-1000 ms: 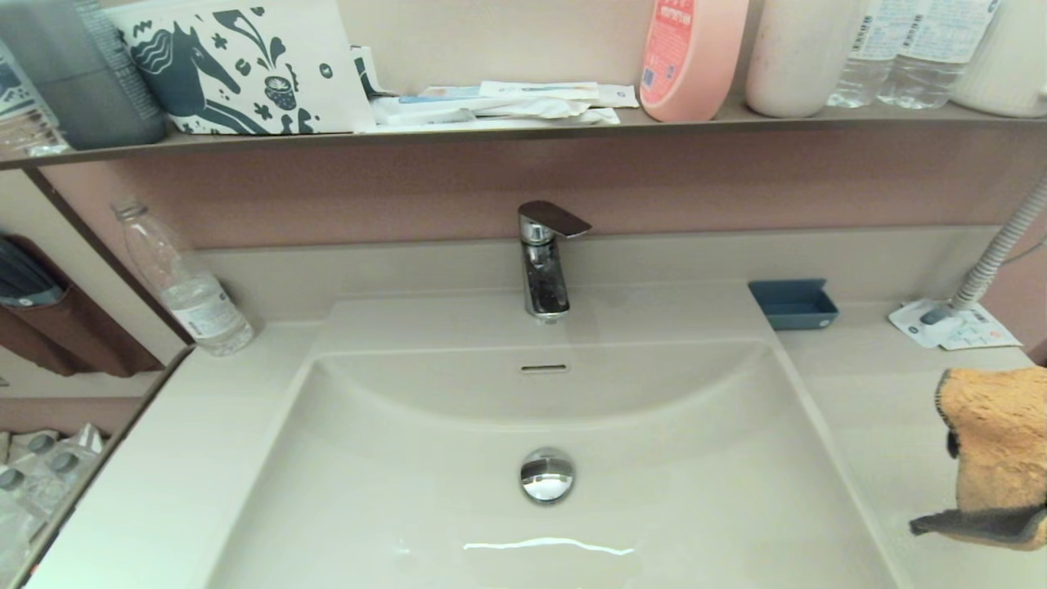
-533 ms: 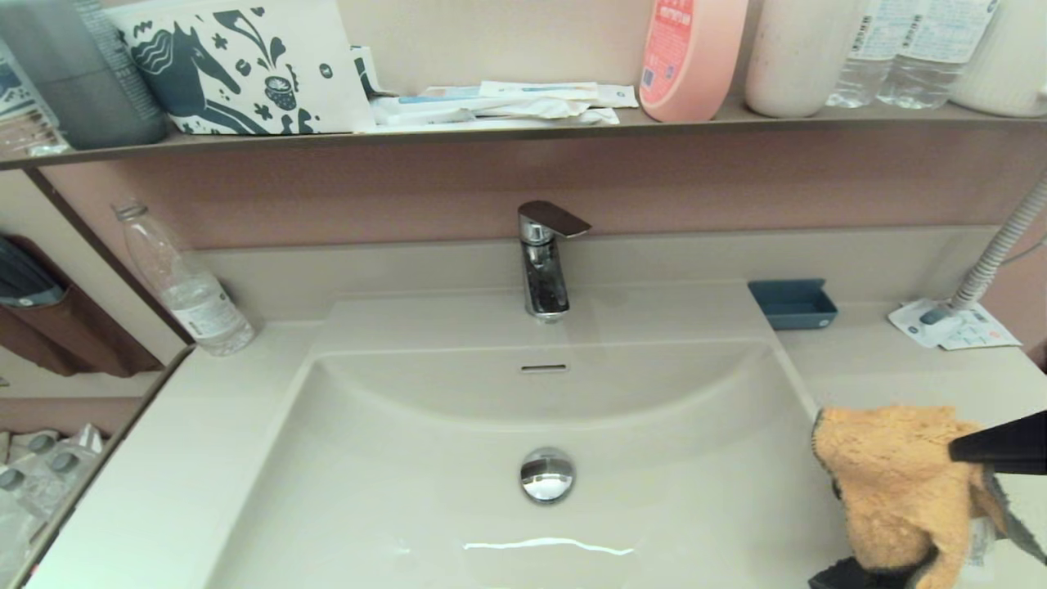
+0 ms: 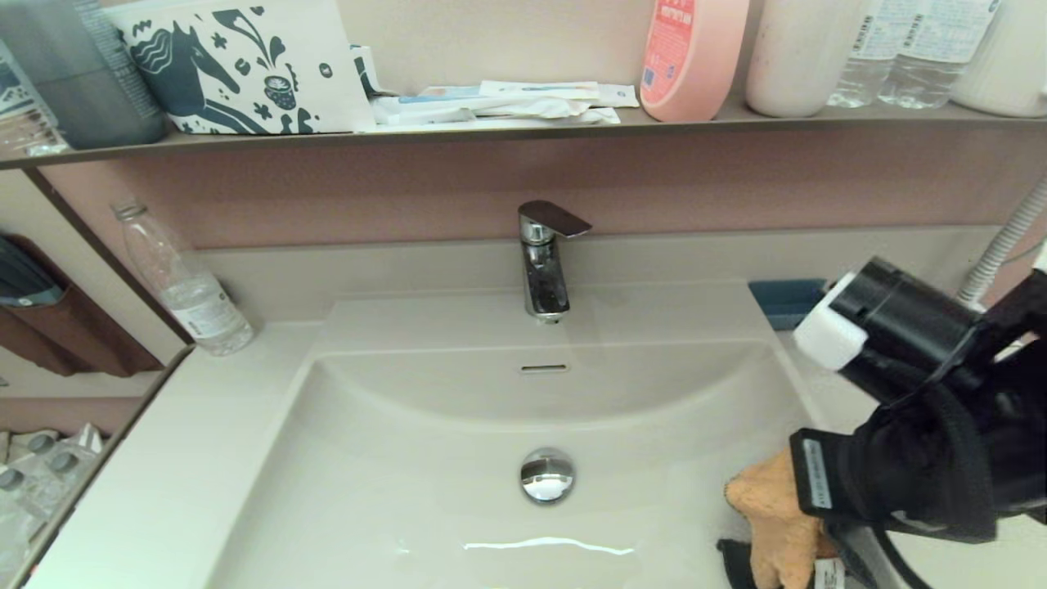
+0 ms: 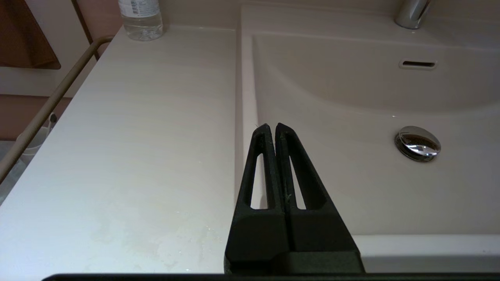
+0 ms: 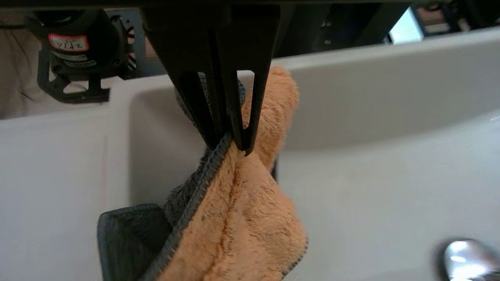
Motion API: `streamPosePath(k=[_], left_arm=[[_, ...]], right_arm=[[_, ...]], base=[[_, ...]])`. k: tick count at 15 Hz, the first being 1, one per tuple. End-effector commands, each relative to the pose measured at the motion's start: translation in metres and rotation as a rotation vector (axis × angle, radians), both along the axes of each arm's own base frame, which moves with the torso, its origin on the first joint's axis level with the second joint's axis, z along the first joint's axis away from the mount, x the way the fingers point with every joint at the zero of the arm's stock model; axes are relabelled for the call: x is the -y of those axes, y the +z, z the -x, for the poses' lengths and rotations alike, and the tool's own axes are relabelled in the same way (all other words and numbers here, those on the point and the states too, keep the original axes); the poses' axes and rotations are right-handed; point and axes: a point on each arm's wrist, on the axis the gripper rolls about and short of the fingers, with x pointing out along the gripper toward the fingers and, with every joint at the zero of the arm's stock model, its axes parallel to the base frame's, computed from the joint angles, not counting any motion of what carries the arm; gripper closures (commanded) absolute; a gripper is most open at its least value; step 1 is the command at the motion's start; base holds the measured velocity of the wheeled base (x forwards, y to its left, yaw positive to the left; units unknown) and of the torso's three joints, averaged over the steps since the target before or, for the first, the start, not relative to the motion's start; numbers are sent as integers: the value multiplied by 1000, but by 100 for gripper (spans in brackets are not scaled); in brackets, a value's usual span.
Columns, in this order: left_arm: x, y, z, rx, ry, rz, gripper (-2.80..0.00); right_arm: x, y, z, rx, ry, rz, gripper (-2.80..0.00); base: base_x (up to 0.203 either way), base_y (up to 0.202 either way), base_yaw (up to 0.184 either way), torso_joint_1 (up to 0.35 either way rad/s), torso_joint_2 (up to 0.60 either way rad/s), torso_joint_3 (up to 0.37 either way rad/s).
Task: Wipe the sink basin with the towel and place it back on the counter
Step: Wipe the sink
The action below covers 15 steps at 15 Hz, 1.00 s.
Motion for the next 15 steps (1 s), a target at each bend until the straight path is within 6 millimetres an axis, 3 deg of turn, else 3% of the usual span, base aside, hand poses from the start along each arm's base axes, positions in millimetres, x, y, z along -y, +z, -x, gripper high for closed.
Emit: streamPosePath(k=[1,6,10,15], left_arm=[[0,0,0,-1,2,1,0],[0,0,0,-1,1,1,0],[0,0,0,-1,1,1,0],[0,0,0,-1,1,1,0]], right_arm=[[-15,-33,-13,-98,-16,93,0],[-47,-90,-24,-132,2,129,0],[-59,-98,-25,-63,40,51,0],[-80,-130,-31,-43,121,-10,0]], base=[[0,0,0,0,0,0],[0,0,0,0,0,0],[0,0,0,0,0,0],[0,0,0,0,0,0]])
